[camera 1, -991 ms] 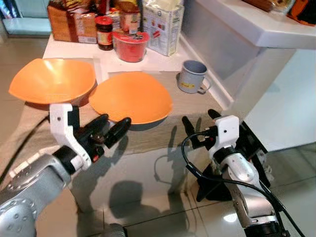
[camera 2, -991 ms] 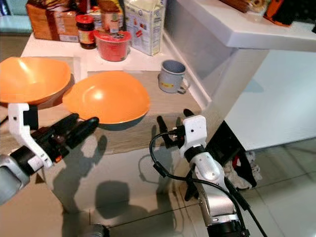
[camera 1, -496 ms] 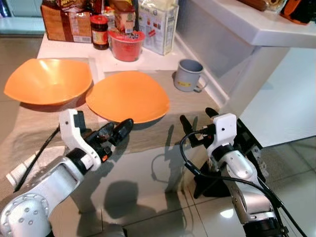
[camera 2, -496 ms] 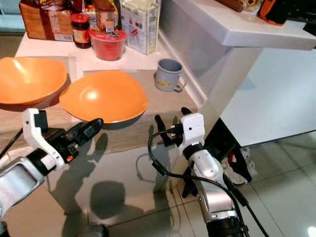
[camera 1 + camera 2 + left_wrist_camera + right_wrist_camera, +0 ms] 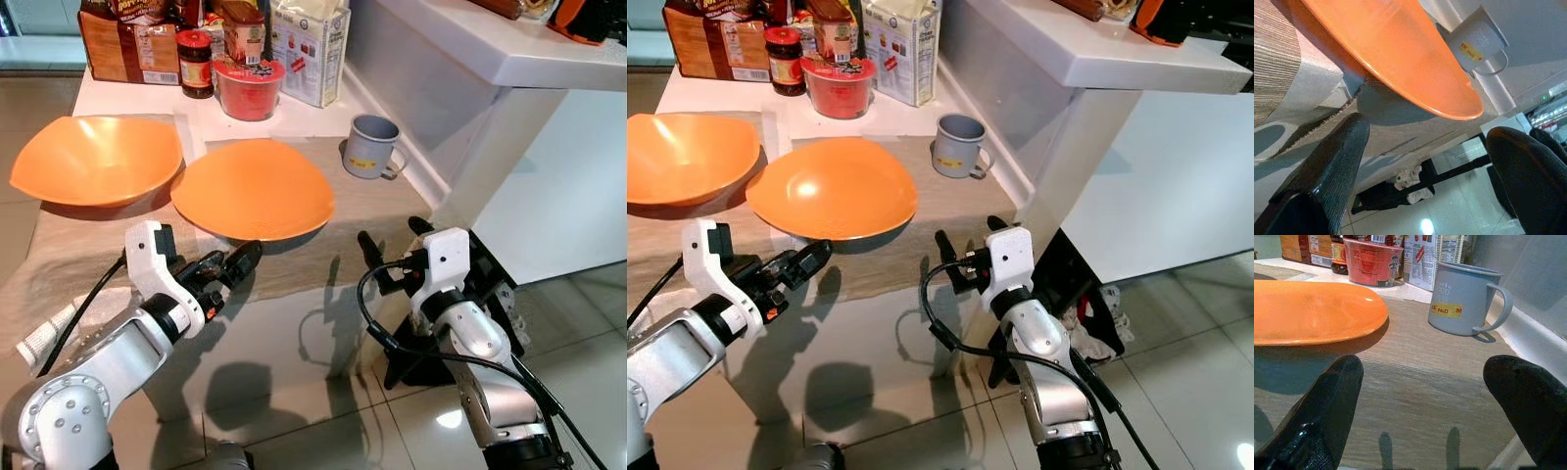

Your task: Setting the table

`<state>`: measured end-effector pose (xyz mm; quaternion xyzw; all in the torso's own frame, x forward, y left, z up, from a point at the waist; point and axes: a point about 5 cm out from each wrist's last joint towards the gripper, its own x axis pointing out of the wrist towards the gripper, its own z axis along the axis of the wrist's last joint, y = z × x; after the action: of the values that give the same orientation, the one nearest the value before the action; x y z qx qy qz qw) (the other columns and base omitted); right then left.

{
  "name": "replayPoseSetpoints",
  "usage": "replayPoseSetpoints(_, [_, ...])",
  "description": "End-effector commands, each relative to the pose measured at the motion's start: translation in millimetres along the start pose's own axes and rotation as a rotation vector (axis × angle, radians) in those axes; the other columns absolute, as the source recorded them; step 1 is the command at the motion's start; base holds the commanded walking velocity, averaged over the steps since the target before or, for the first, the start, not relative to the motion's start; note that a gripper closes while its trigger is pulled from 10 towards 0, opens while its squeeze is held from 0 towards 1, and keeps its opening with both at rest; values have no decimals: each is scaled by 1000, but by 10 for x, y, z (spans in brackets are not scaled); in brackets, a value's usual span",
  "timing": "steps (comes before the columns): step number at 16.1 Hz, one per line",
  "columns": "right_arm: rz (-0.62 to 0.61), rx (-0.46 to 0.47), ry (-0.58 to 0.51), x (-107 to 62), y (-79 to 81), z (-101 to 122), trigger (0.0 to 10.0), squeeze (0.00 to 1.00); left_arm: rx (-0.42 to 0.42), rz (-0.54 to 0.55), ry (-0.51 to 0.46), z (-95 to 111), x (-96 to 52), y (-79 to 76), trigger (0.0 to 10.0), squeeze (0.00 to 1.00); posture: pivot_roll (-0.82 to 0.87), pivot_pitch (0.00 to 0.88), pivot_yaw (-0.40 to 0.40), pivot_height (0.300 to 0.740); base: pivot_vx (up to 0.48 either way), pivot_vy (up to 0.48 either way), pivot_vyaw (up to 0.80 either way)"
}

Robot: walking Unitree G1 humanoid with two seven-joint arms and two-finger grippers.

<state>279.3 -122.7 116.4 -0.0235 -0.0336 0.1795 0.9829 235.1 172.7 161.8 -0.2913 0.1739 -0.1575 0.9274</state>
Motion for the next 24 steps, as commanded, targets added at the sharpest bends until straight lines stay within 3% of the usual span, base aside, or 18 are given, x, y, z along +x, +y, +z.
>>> replayPoseSetpoints(1, [-14,-19,0,-27,-43,10,10000,153,-2,11,3,-16,45,-12,10000,0,160,39,-117,740,0,0,0])
replayPoseSetpoints(5, [-11,-20,-2,-28,-43,10,10000,149,-17,19,-8,-78,173,-37,10000,0,147,33,-113,740,0,0,0])
replayPoseSetpoints(7, [-12,-15,-8,-72,-34,17,10000,153,89,52,-28,-34,242,-3,10000,0,135,29,-107,740,0,0,0])
replayPoseSetpoints(10, [-18,-8,-3,-155,-21,-16,10000,153,174,71,-45,0,366,26,10000,0,117,22,-93,740,0,0,0])
replayPoseSetpoints(11, [-23,-5,-1,-191,-18,-27,10000,153,259,82,-71,27,381,14,10000,0,112,18,-85,740,0,0,0])
replayPoseSetpoints(12, [-25,-5,-1,-199,-16,-30,10000,149,282,84,-78,32,381,12,10000,0,111,19,-84,740,0,0,0])
replayPoseSetpoints(13, [-32,-4,-3,-224,-20,-33,10000,149,396,96,-98,29,352,11,10000,0,110,20,-82,740,0,0,0])
replayPoseSetpoints(14, [-43,-10,-3,-291,-28,-45,10000,149,596,96,-115,-33,265,0,10000,0,109,21,-79,740,0,0,0])
replayPoseSetpoints(17, [-86,-29,16,-459,-58,-129,10000,157,882,158,-220,-124,-10,69,10000,0,113,26,-73,740,0,0,0])
replayPoseSetpoints(18, [-94,-29,18,-463,-62,-140,10000,157,937,162,-248,-133,-48,60,10000,0,117,25,-72,740,0,0,0])
replayPoseSetpoints(22, [-105,-24,11,-414,-72,-148,10000,157,865,205,-324,-131,0,53,10000,0,124,12,-76,740,0,-240,0])
replayPoseSetpoints(24, [-110,-21,4,-351,-101,-138,10000,212,847,199,-342,-135,61,24,10000,0,123,9,-75,740,0,-480,656])
